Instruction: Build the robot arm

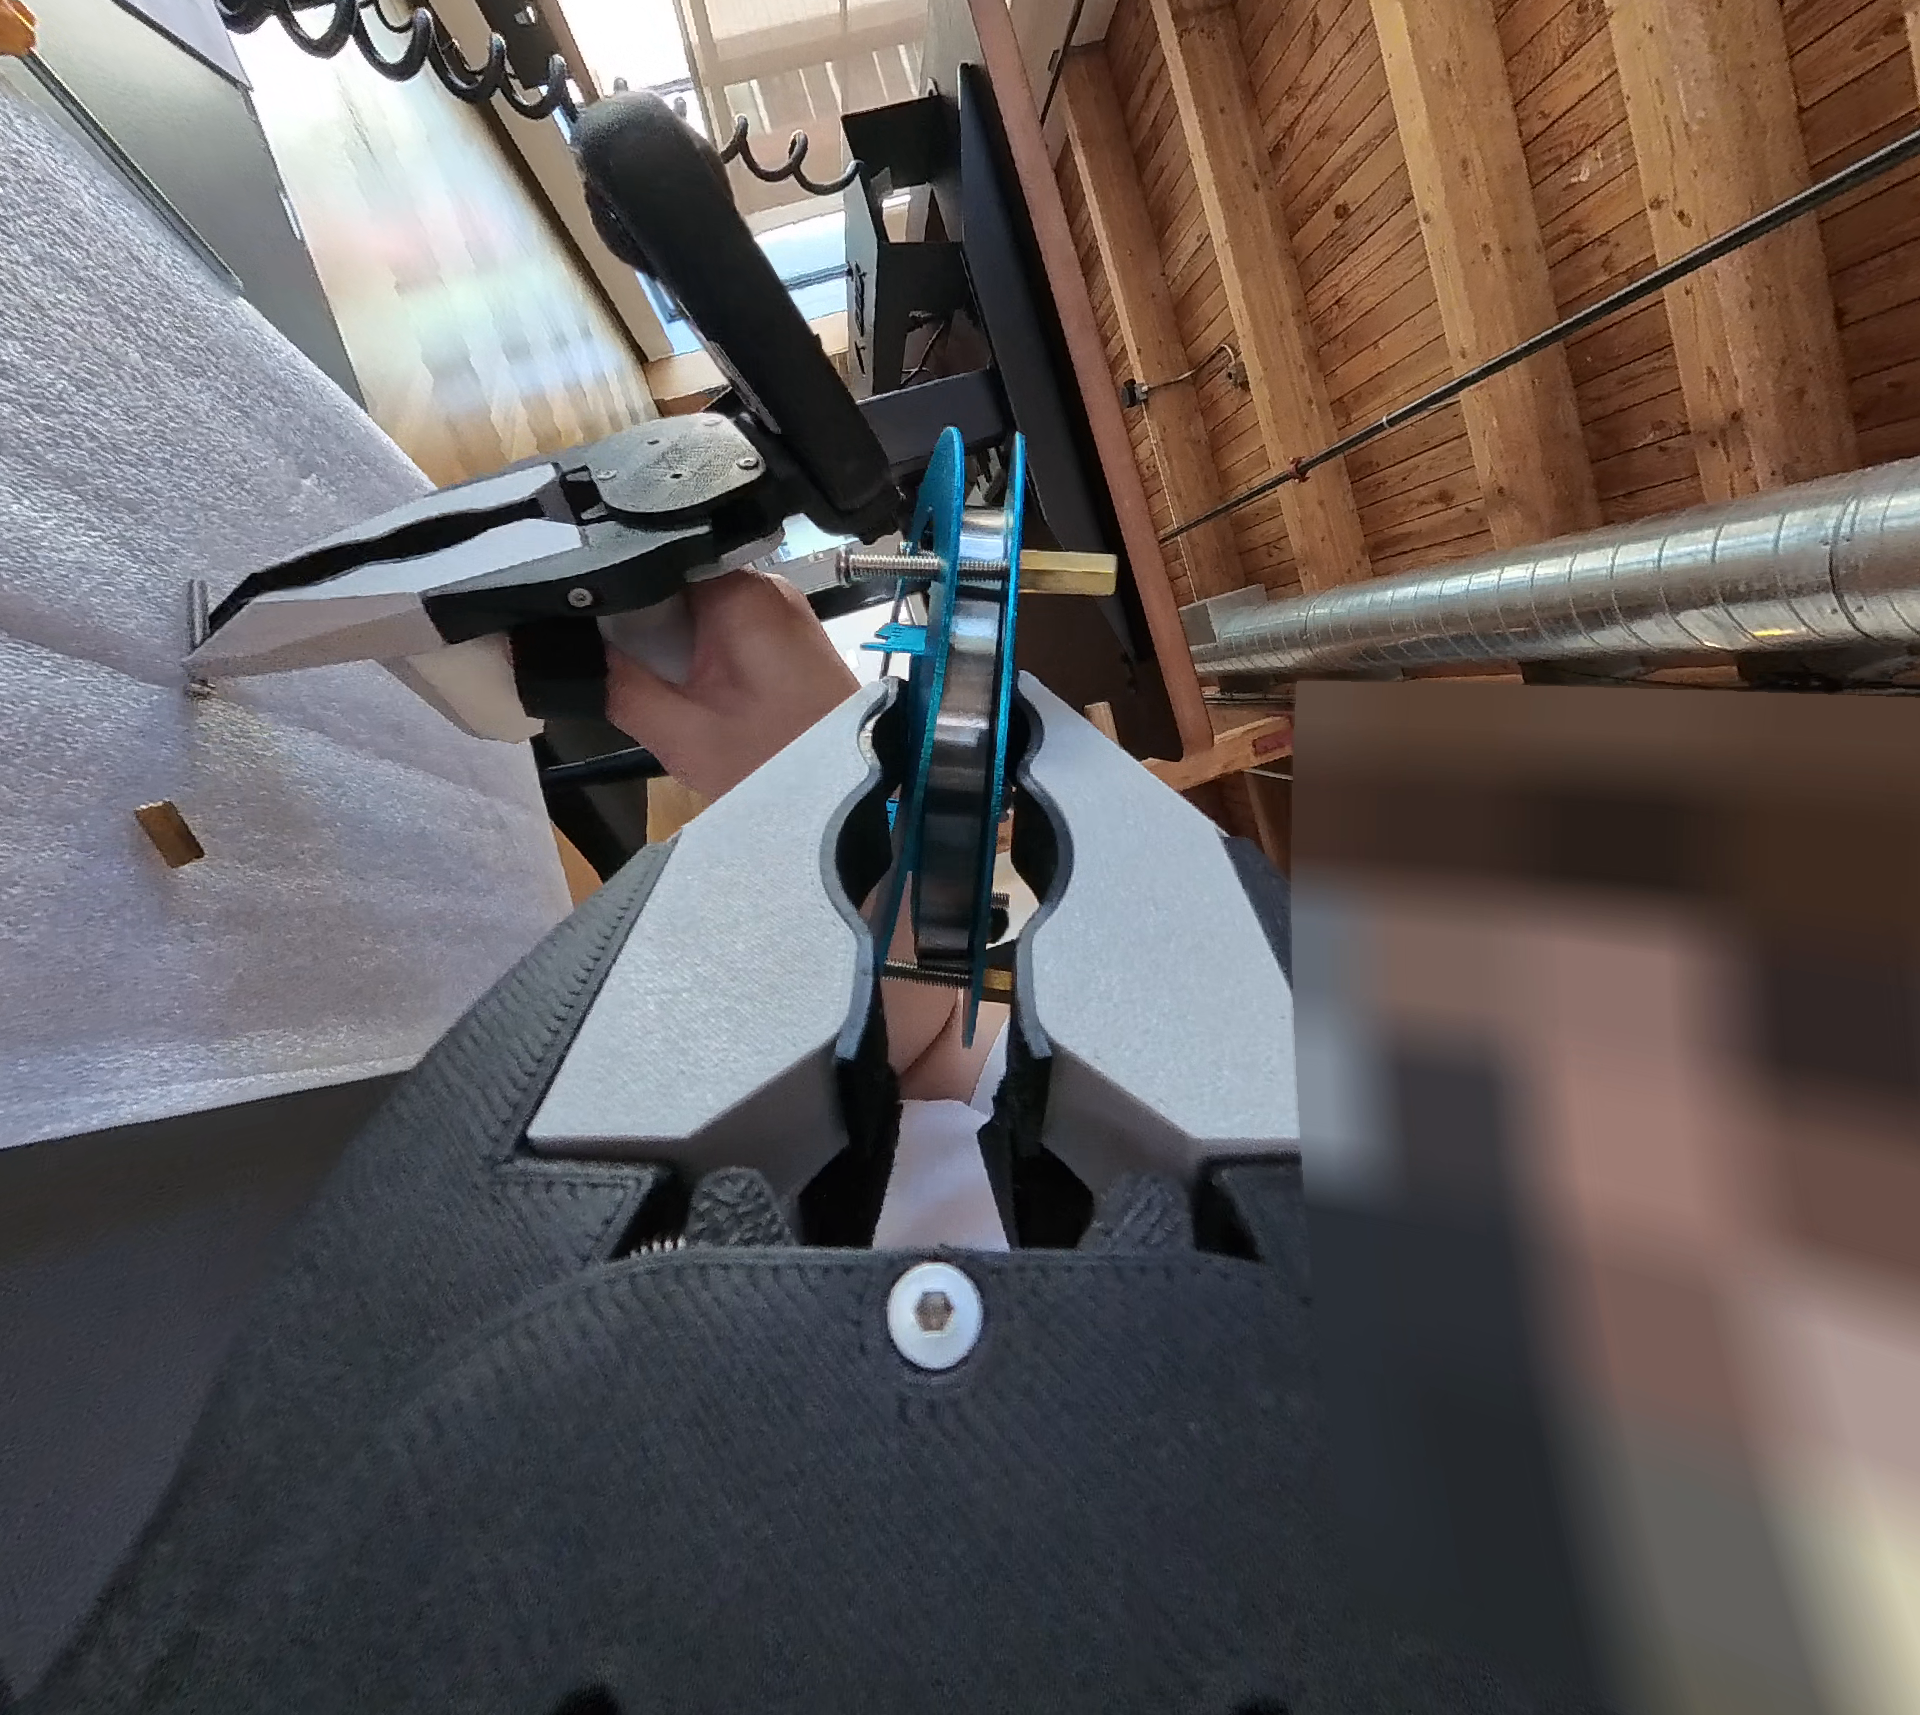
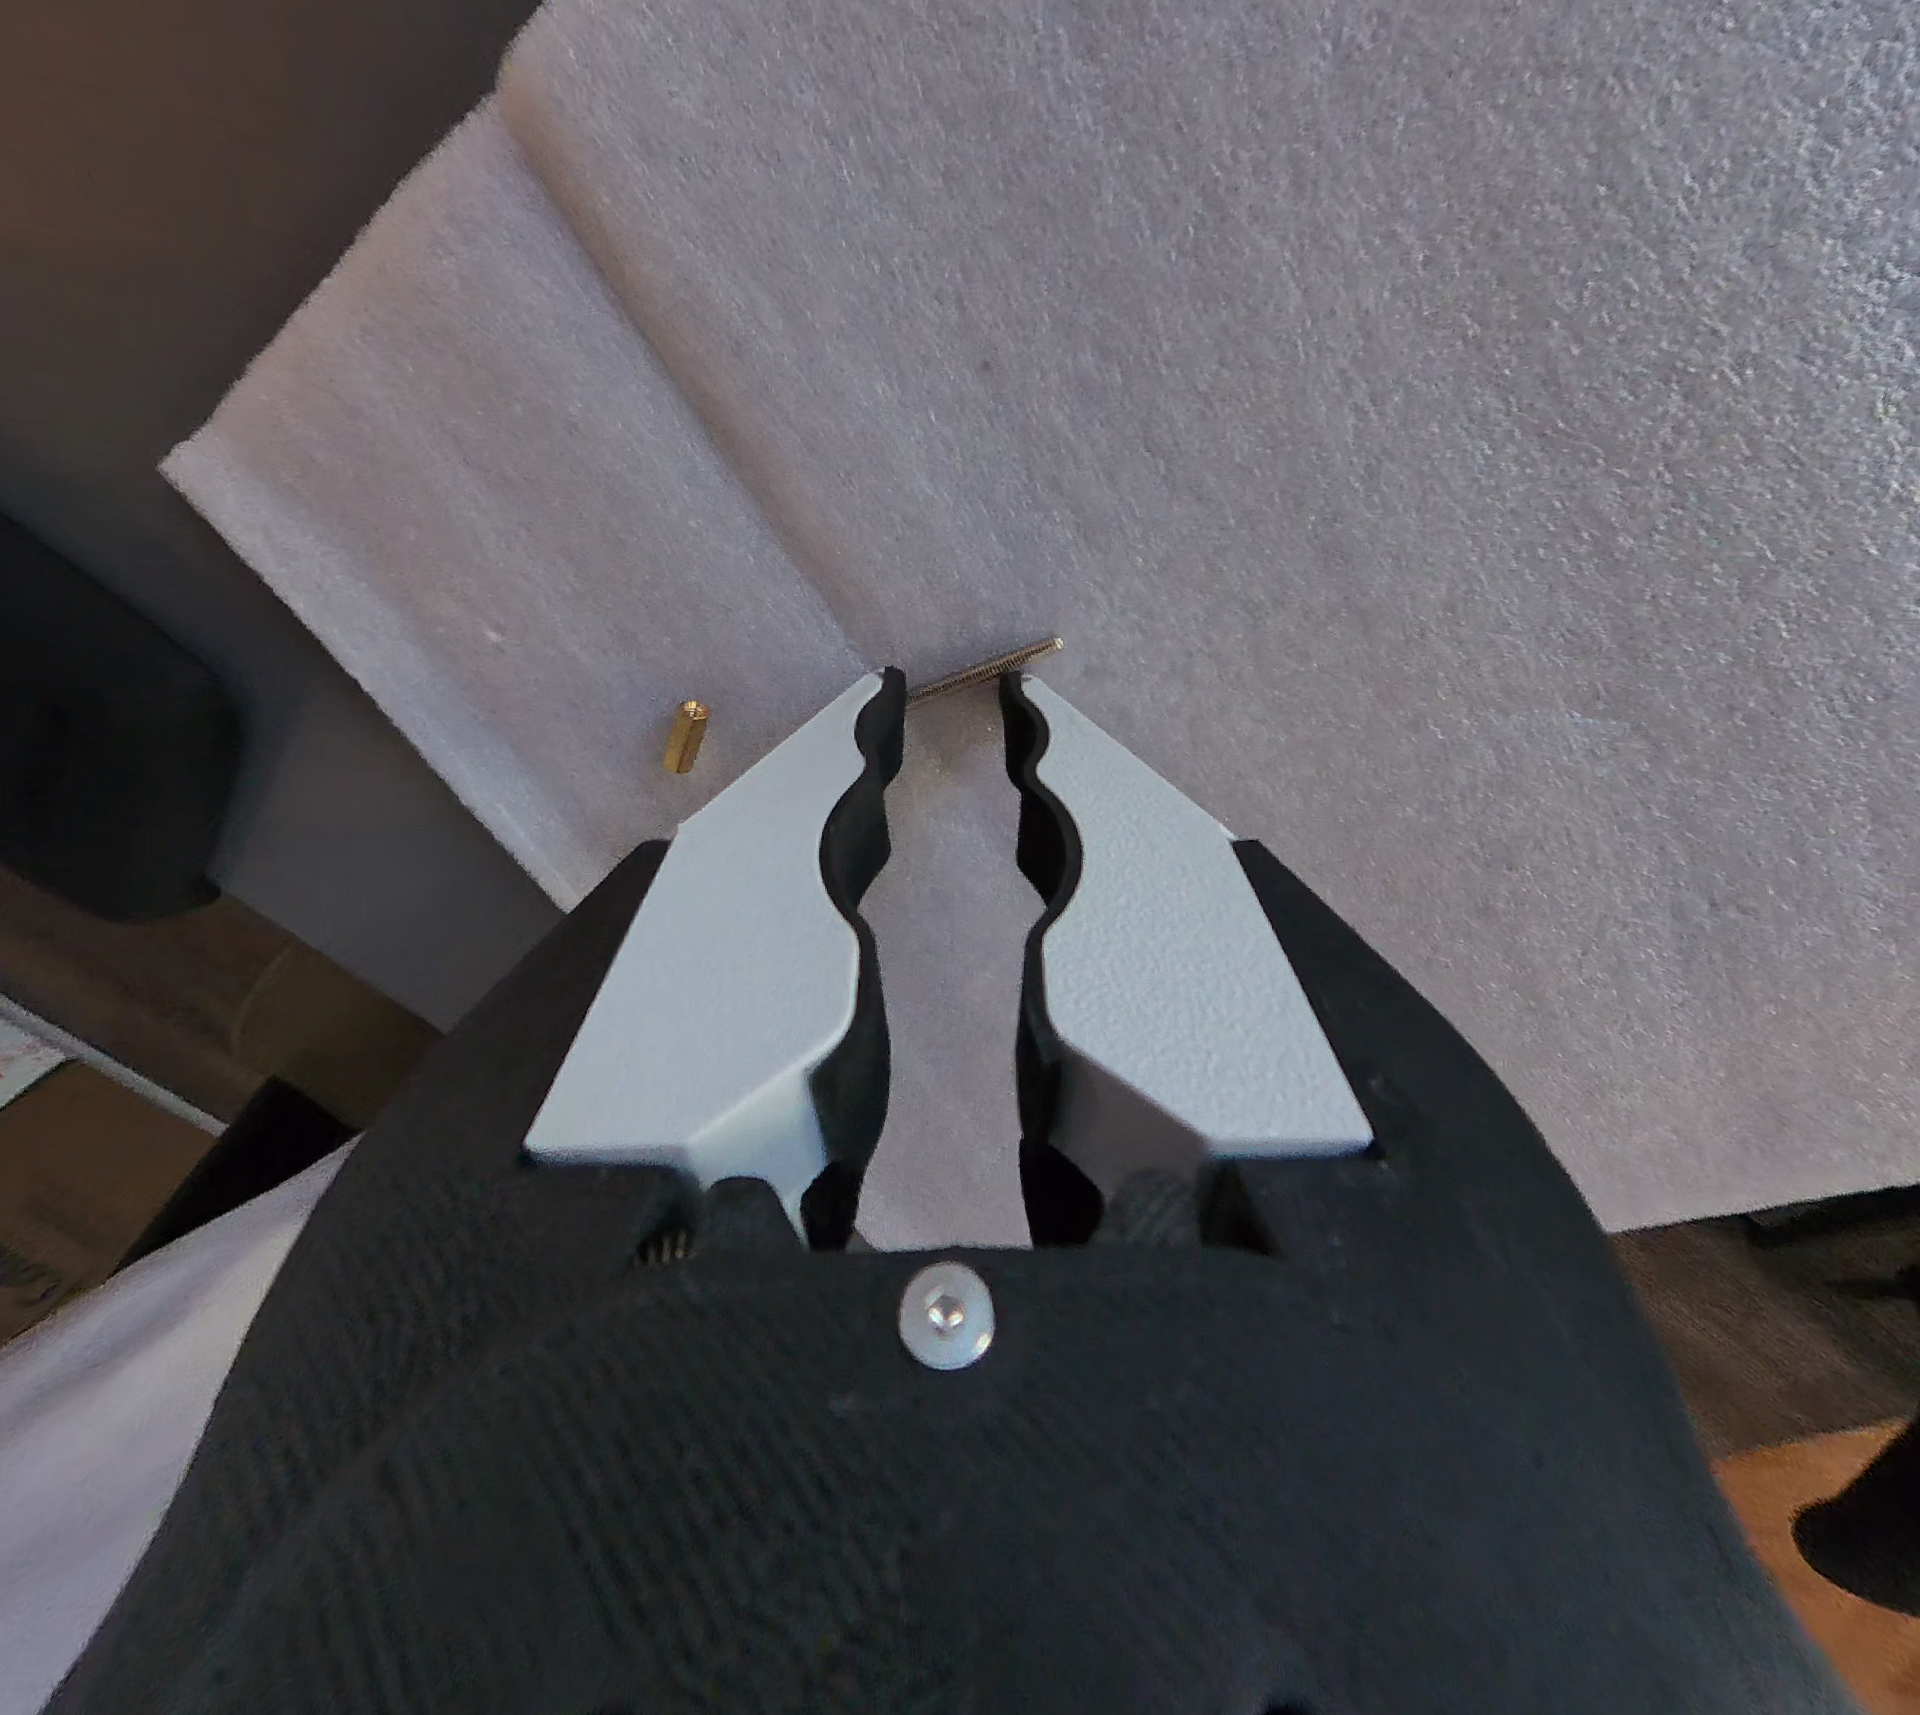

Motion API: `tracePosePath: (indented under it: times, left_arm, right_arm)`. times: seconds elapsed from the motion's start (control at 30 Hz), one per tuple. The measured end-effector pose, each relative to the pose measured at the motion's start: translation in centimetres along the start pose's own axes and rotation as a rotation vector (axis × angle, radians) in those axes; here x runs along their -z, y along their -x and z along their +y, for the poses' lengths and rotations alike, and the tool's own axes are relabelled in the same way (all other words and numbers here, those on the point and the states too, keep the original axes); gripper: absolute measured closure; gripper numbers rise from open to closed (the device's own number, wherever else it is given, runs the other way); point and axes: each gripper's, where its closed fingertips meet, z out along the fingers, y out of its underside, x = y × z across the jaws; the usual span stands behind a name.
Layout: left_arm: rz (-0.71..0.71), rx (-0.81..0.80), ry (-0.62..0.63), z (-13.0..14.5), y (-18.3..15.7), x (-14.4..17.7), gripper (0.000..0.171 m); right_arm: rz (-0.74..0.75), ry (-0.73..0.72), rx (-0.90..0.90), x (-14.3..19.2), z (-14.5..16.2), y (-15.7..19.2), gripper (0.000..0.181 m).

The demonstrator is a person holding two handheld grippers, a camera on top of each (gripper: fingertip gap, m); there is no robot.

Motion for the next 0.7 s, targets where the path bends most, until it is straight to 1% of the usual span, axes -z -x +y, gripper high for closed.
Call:
tracePosePath:
  times: [0.1,0.17,0.23,0.3,0.33,0.4,0.47,0.5,0.53,0.57,0.63,0.67,0.7]
  left_arm:
    - [0.005,-0.007,-0.004,0.2,-0.3,0.3,0.156]
    - [0.009,-0.011,-0.009,0.3,-0.6,0.6,0.156]
    - [0.010,-0.015,-0.012,0.4,-0.8,0.8,0.156]
    - [0.007,-0.022,-0.020,0.4,-1.0,1.1,0.156]
    - [0.005,-0.025,-0.026,0.4,-1.1,1.2,0.156]
    - [0.004,-0.032,-0.036,0.4,-1.3,1.5,0.156]
    - [0.000,-0.040,-0.047,0.2,-1.4,1.7,0.156]
    - [-0.004,-0.043,-0.054,0.1,-1.3,1.7,0.156]
    - [-0.010,-0.048,-0.062,0.0,-1.3,1.8,0.156]
    - [-0.017,-0.052,-0.070,-0.1,-1.2,1.9,0.156]
    - [-0.027,-0.053,-0.087,-0.3,-1.0,1.9,0.156]
    - [-0.031,-0.051,-0.094,-0.4,-0.9,1.9,0.156]
    - [-0.034,-0.048,-0.100,-0.5,-0.8,1.8,0.156]
  right_arm:
    - [0.032,0.023,0.018,0.0,0.2,-0.2,0.164]
    - [0.057,0.052,0.093,0.0,0.4,-0.2,0.170]
    - [0.042,0.088,0.223,0.1,0.8,0.1,0.179]
    - [0.095,0.121,0.376,0.5,1.2,-1.1,0.180]
    - [0.107,0.131,0.483,0.6,1.4,-1.6,0.180]
    - [0.118,0.106,0.661,0.7,1.5,-2.5,0.180]
    - [0.062,0.057,0.803,0.7,2.0,-2.4,0.179]
    - [0.037,0.019,0.847,0.8,2.1,-2.5,0.178]
    - [0.001,0.006,0.878,0.8,2.6,-2.6,0.174]
    - [-0.025,-0.014,0.896,0.9,2.8,-2.7,0.164]
    - [-0.073,-0.086,0.907,1.1,2.6,-2.9,0.164]
    - [-0.116,-0.105,0.902,1.3,2.8,-2.8,0.164]
    - [-0.152,-0.109,0.894,1.5,3.0,-2.8,0.160]
